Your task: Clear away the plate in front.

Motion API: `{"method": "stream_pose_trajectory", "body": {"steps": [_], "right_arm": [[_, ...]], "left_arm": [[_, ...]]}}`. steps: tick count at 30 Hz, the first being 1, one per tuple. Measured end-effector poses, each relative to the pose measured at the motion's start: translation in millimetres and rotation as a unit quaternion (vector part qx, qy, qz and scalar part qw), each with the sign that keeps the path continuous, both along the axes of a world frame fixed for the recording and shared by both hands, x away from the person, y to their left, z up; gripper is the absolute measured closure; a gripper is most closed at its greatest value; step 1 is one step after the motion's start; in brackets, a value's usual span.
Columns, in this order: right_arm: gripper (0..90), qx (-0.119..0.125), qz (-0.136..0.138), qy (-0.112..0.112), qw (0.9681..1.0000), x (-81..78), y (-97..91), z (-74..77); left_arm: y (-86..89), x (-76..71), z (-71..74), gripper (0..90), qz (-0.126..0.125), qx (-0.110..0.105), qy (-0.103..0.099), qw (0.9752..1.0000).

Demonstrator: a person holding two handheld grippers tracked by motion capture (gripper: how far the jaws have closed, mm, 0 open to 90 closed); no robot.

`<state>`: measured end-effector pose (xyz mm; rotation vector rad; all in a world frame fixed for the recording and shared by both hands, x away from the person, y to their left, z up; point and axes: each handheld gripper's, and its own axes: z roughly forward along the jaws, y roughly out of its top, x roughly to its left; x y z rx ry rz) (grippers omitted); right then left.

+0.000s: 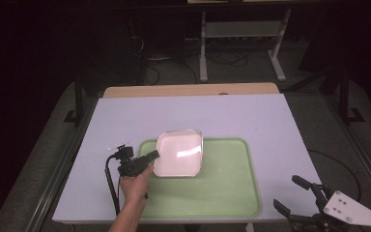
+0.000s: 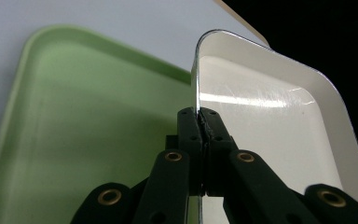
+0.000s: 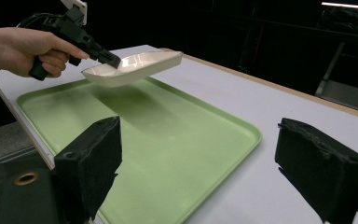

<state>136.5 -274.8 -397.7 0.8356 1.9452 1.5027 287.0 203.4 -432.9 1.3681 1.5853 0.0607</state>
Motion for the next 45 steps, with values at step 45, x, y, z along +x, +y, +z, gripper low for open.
{"method": "stream_pose_trajectory", "body": {"steps": [45], "right_arm": [[13.8,0.001,0.009,0.0,1.0,3.1,3.3,-0.8]], "left_arm": [[-38.6,-40.7,-25.8,87.1,0.04,0.083,0.041,0.9949]]}}
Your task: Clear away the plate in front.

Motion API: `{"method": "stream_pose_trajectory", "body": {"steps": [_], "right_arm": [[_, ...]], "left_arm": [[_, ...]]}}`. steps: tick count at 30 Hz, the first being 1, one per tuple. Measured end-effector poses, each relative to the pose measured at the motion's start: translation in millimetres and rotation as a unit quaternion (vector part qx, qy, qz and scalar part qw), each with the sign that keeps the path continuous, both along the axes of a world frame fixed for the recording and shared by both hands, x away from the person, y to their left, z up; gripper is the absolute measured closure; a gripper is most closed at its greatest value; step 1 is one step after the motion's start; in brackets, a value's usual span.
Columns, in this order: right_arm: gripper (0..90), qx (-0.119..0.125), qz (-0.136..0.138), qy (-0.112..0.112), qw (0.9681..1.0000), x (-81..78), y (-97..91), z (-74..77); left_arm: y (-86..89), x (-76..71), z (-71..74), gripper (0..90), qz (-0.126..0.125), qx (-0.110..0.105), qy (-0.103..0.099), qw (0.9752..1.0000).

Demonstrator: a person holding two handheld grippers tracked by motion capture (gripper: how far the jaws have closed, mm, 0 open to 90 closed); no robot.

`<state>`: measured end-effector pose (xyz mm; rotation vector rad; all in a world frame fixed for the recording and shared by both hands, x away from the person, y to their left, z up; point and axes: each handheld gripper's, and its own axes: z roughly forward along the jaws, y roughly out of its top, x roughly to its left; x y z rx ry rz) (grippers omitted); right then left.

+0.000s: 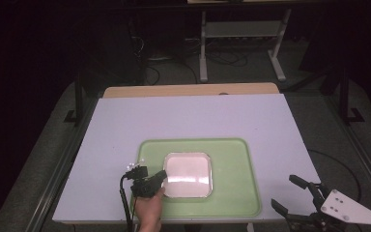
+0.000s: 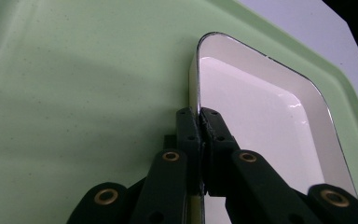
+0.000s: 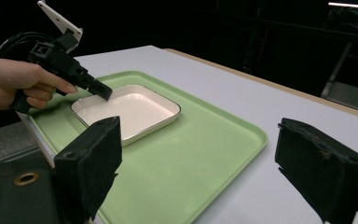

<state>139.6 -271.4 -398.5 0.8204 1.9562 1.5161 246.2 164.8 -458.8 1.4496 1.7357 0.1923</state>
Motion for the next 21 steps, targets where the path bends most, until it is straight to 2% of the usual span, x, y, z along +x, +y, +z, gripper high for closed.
{"method": "stream_pose_trajectory", "body": {"steps": [5,12,19,21], "right_arm": [[13.8,-0.001,0.001,0.001,1.0,0.5,0.0,-0.5],[13.8,-0.005,0.001,0.003,1.0,1.0,1.5,-0.8],[13.9,-0.005,-0.004,-0.001,1.0,0.9,1.4,0.0],[13.8,-0.007,-0.003,0.003,1.0,1.5,1.7,-1.1]], "left_arm": [[-3.1,-2.3,-0.5,87.1,0.002,0.005,-0.005,1.0],[-1.1,-6.1,-0.7,83.8,-0.001,-0.003,-0.01,0.9999],[6.7,-12.3,7.9,75.9,-0.015,0.001,-0.035,0.9993],[10.2,-13.1,11.3,73.8,-0.03,0.005,-0.041,0.9987]]}}
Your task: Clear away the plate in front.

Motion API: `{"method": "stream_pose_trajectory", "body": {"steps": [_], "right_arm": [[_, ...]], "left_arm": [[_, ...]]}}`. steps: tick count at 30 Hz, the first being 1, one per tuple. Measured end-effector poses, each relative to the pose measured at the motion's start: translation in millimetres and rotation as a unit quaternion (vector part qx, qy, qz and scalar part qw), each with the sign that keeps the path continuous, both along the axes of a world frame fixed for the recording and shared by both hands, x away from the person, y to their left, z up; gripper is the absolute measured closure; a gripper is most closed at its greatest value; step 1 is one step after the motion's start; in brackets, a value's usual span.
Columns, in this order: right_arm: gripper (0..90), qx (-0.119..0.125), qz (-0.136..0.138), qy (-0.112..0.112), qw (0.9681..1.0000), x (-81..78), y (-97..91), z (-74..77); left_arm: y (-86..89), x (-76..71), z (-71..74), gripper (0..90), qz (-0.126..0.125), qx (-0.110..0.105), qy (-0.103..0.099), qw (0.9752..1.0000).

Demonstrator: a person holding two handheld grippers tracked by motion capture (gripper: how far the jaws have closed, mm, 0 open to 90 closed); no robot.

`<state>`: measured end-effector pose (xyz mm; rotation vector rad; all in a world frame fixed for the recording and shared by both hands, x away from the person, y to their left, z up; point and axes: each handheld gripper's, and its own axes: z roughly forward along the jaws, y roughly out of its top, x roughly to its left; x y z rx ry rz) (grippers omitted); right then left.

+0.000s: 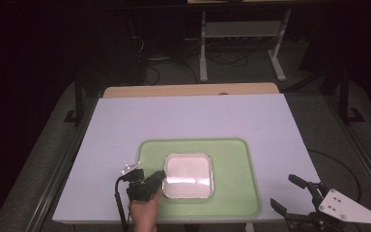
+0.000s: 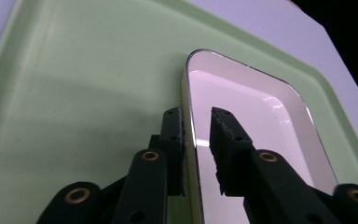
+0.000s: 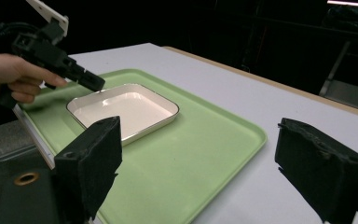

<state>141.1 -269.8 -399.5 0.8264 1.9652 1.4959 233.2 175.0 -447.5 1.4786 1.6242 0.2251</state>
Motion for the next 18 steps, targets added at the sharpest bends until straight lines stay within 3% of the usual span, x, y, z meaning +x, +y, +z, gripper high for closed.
{"method": "stream_pose_trajectory", "body": {"steps": [7,11,18], "right_arm": [[13.8,0.002,-0.016,0.01,0.9998,0.1,-5.3,-5.4],[13.8,0.006,-0.024,0.014,0.9996,0.6,-6.4,-7.0],[13.7,0.0,-0.026,0.025,0.9993,1.3,-2.5,-10.7]], "left_arm": [[12.5,-4.4,7.8,67.1,-0.042,0.014,-0.028,0.9986],[10.3,-8.2,9.7,64.0,-0.073,0.026,-0.048,0.9958],[10.3,-12.2,10.6,60.9,-0.102,0.024,-0.059,0.9928]]}}
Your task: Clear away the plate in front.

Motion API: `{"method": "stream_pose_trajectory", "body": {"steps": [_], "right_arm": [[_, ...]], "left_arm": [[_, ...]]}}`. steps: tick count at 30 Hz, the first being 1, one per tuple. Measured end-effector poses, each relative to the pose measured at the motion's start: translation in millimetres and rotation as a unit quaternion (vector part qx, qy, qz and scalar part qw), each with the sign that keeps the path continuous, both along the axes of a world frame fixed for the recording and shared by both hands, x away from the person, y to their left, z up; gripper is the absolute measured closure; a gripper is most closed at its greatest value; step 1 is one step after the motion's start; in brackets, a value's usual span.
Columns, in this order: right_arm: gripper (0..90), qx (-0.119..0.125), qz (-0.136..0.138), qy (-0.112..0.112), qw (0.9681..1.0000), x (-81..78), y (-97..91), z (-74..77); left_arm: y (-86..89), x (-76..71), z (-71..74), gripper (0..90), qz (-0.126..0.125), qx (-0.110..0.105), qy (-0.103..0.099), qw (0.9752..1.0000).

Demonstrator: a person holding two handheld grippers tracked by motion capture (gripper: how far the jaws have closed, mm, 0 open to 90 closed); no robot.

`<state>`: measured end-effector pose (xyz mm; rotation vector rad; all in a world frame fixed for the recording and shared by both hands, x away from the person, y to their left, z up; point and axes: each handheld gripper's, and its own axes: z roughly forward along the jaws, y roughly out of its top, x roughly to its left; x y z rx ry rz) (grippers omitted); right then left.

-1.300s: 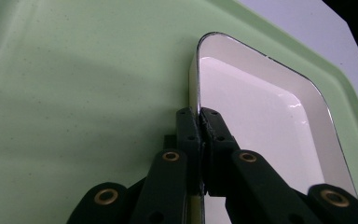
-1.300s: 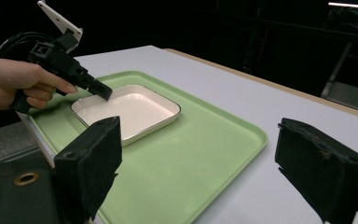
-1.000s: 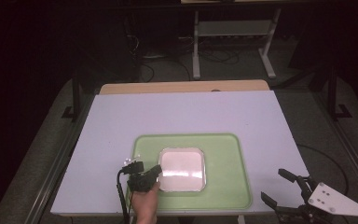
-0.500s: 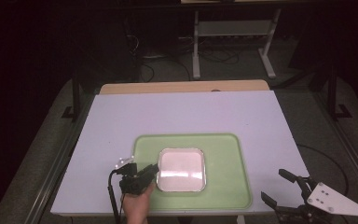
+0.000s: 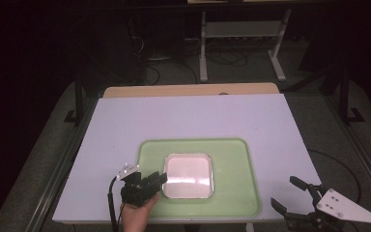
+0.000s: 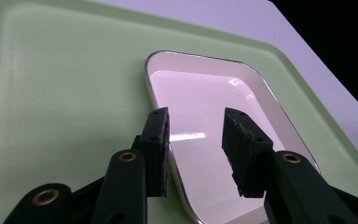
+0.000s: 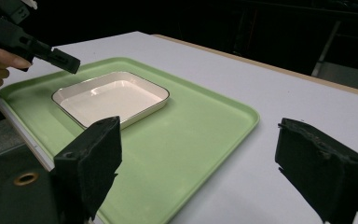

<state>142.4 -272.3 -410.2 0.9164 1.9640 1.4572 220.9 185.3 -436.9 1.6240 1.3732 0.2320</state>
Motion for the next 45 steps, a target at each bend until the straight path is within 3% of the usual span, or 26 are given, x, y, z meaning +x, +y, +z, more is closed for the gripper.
{"method": "stream_pose_trajectory", "body": {"steps": [11,18,26,32,36,45], "right_arm": [[13.6,-0.006,0.0,0.006,1.0,1.1,-0.8,-1.9],[13.6,-0.005,-0.002,0.009,0.9999,1.3,-1.4,-2.6],[13.6,-0.007,-0.003,0.013,0.9999,2.3,-1.0,-4.0],[13.6,-0.006,-0.006,0.016,0.9998,3.5,-0.2,-5.6],[13.6,-0.008,-0.008,0.02,0.9997,5.0,0.4,-7.0],[13.6,-0.008,-0.018,0.034,0.9992,9.0,-6.5,-11.1]], "left_arm": [[3.3,-1.0,2.1,57.5,-0.022,0.006,-0.007,0.9997],[3.9,2.2,0.8,52.9,-0.036,0.031,-0.019,0.9987],[11.6,3.7,3.3,46.3,-0.049,0.026,-0.031,0.998],[19.7,3.9,5.1,38.7,-0.057,0.034,-0.031,0.9973],[23.2,2.4,7.4,34.9,-0.072,0.045,-0.041,0.9956],[30.9,-4.4,16.8,26.9,-0.095,0.082,-0.078,0.9891]]}}
